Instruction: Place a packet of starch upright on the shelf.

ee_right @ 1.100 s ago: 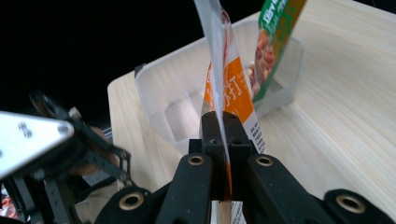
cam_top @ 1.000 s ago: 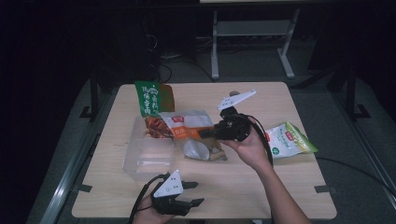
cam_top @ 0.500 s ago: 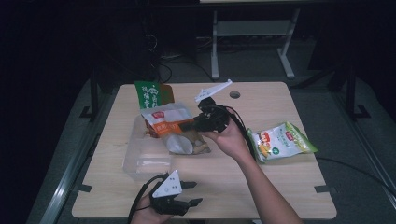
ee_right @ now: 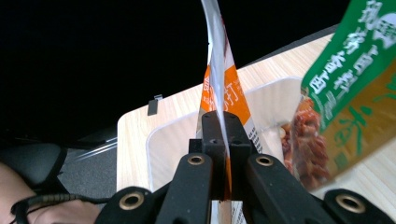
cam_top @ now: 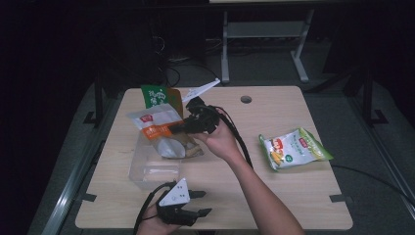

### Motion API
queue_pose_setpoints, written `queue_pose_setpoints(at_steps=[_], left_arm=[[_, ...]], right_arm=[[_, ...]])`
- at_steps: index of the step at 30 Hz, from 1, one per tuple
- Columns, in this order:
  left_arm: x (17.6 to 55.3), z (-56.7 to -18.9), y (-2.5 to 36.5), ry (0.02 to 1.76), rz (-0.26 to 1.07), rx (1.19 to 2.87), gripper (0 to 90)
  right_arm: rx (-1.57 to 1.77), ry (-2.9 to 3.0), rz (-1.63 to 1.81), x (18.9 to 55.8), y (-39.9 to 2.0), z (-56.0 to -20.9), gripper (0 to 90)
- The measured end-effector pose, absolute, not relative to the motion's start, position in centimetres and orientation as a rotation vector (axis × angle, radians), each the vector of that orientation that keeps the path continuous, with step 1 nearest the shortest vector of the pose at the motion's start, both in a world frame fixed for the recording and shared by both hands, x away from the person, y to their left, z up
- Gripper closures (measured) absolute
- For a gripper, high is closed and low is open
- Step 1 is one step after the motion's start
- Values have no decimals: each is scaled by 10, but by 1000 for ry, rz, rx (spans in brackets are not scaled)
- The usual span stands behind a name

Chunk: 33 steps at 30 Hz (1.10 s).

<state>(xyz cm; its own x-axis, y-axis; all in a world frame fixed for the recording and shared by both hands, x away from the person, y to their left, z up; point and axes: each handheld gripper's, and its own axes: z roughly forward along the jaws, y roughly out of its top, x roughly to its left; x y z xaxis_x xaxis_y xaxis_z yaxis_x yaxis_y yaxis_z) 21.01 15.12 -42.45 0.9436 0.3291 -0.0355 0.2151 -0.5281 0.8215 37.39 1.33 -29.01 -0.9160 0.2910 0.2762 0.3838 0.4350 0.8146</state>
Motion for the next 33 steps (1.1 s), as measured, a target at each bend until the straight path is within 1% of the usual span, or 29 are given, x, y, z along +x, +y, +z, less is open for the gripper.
queue_pose_setpoints(at_steps=[11, 24, 27, 33], left_arm=[[211, -425, 152, 382, 153, 2144, 465], [210, -427, 152, 390, 141, 2147, 453], [209, -427, 152, 391, 138, 2146, 454], [210, -427, 153, 395, 139, 2146, 452]], right_arm=[[-616, -2550, -1492, 384, 41, -305, 900], [-666, -2499, -1482, 396, 69, -336, 900], [-684, -2480, -1472, 399, 76, -349, 900], [-722, -2439, -1473, 401, 79, -367, 900]])
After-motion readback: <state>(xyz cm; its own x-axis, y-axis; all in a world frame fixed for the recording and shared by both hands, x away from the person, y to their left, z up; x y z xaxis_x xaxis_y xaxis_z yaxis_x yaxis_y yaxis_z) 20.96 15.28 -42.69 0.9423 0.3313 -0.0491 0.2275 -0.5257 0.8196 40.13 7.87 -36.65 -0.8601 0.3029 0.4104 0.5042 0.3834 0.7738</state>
